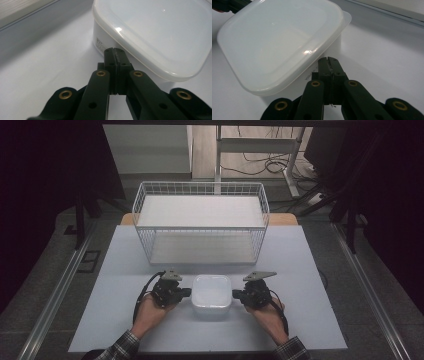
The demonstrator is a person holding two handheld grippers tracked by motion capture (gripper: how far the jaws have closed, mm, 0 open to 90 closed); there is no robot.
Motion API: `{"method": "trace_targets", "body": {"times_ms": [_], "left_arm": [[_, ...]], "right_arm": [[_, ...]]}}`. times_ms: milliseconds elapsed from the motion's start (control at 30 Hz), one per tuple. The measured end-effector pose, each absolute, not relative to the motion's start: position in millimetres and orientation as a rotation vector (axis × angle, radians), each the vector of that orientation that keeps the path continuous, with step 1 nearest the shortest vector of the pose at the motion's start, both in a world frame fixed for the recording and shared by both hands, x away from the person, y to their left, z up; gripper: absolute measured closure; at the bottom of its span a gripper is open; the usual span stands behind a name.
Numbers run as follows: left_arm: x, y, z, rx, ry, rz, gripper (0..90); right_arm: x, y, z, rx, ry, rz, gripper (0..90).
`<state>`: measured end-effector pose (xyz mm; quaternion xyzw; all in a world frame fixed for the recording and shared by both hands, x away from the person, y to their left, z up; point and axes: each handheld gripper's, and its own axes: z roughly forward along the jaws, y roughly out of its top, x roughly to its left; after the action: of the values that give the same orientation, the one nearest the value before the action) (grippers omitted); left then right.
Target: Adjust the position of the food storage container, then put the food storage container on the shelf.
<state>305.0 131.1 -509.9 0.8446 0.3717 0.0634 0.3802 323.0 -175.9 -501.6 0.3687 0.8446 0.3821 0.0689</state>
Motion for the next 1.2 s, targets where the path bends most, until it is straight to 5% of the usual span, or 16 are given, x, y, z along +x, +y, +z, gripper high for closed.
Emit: {"method": "trace_targets", "body": {"times_ms": [200,333,667,867,1200], "left_arm": [[292.1,138.6,-508.8,2.129,0.962,0.173,90.0],[285.4,151.5,-504.4,2.093,0.990,0.235,78.5],[265.7,164.3,-509.0,2.057,0.951,0.320,31.5],[256.3,171.3,-517.0,2.056,0.966,0.276,18.7],[258.0,178.4,-519.4,2.017,0.964,0.250,4.9]], "right_arm": [[315.0,-164.2,-499.8,1.060,2.558,1.099,89.0],[310.0,-168.8,-494.4,1.019,2.520,1.062,85.2],[297.6,-193.6,-486.2,0.953,2.448,1.100,53.5],[296.8,-194.6,-494.7,0.921,2.503,1.107,18.6],[298.7,-189.3,-502.2,0.894,2.506,1.065,3.5]]}}
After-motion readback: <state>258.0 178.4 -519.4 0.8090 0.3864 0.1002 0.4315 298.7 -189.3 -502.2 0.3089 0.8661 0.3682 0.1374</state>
